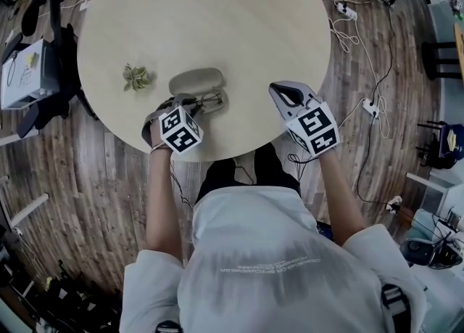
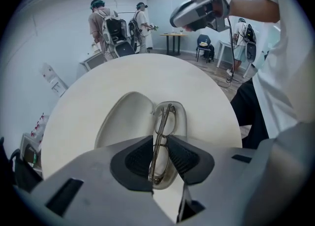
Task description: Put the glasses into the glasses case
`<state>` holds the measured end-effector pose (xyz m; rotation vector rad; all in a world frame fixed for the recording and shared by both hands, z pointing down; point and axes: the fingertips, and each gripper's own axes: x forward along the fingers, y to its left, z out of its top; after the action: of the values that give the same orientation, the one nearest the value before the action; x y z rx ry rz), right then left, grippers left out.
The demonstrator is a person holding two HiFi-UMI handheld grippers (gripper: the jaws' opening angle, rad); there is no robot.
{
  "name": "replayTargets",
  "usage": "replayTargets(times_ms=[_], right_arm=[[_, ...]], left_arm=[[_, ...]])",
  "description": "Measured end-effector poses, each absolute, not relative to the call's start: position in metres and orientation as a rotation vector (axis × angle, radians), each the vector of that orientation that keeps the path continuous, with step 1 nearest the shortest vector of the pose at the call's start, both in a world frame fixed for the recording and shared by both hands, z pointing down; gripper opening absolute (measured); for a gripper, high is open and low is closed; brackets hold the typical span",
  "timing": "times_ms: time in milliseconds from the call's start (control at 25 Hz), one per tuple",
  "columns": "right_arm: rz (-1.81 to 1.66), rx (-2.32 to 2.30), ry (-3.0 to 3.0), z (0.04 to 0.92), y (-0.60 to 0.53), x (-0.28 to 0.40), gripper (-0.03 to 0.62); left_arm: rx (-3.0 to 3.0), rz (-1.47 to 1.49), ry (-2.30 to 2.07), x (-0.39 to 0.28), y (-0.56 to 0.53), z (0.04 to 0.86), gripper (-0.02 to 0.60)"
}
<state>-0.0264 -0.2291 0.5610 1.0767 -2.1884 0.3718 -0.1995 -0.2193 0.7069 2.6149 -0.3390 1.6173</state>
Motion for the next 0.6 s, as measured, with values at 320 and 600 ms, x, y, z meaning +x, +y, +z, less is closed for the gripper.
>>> replayTargets(times_ms=[320, 600], right_arm=[[0.357, 1.064, -2.214, 0.556, -0.237, -0.023, 0.001], [0.267, 1.051, -2.265, 0.531, -0.264, -0.021, 0.002]], left_arm=[[2.54, 1.277, -0.65, -0.222, -0.243, 0.664, 0.095], [2.433, 1.016, -0.921, -0.246, -0.26, 0.618, 0.024]])
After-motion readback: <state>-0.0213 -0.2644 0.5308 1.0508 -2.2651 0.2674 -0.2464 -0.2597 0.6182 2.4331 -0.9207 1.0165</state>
